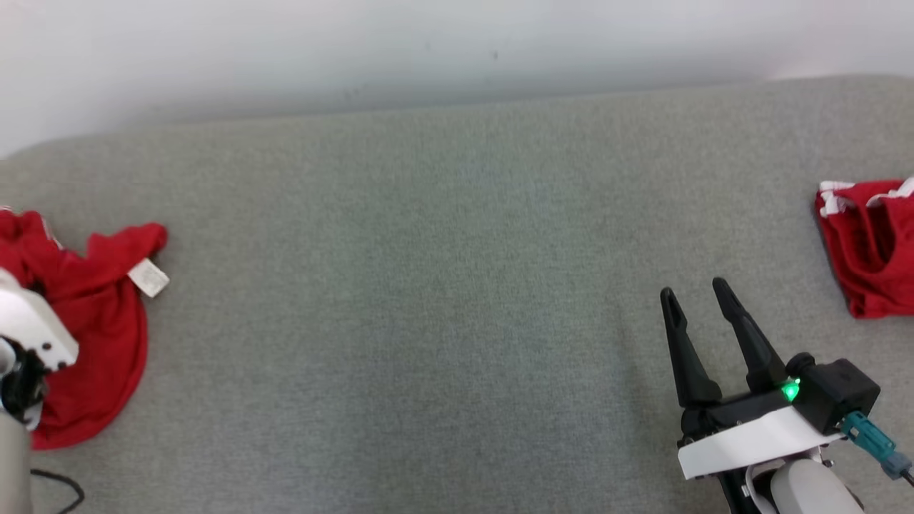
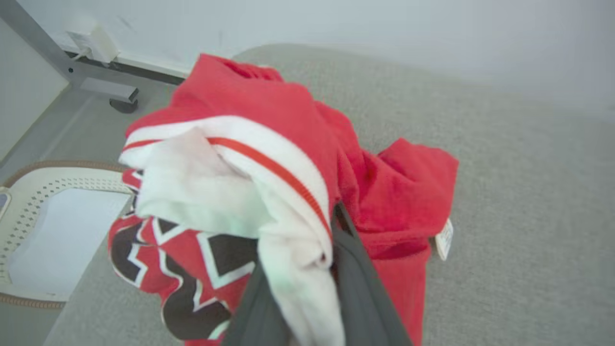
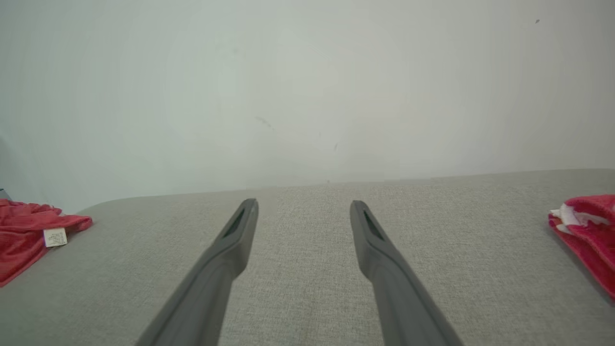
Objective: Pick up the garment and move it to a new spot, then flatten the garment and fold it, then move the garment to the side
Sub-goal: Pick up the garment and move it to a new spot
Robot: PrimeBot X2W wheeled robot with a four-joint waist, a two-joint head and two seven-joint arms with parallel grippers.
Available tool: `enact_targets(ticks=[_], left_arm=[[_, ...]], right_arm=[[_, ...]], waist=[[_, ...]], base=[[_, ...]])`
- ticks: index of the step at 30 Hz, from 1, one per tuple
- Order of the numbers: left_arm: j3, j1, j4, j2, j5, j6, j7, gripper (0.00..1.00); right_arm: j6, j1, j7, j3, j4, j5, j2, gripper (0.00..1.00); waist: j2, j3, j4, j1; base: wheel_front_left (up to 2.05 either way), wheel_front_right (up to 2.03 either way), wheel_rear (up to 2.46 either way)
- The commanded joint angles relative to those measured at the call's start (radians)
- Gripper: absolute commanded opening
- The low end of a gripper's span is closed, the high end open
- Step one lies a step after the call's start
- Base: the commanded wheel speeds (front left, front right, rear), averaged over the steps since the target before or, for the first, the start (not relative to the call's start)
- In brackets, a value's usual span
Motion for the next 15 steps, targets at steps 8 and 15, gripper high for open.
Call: enact_targets(ticks=[8, 15], left_arm=[[-0.102, -0.047, -0.111, -0.011, 0.043, -0.028, -0.037, 0.0], [-0.215, -0.014, -0.326, -0.054, -0.013, -0.033, 0.0, 0.0]], right_arm=[[-0.002, 0.063, 0.001, -0.009, 0.016, 0.017, -0.011, 1.0], [-0.002, 0.108, 0.001, -0.023, 0.013, 0.023, -0.022, 1.0]], waist=[[0.0, -0.155, 0.01, -0.0001], [0.0, -0.235, -0.028, -0.0001]], base=[[0.0, 0.0, 0.0], [0.0, 0.0, 0.0]])
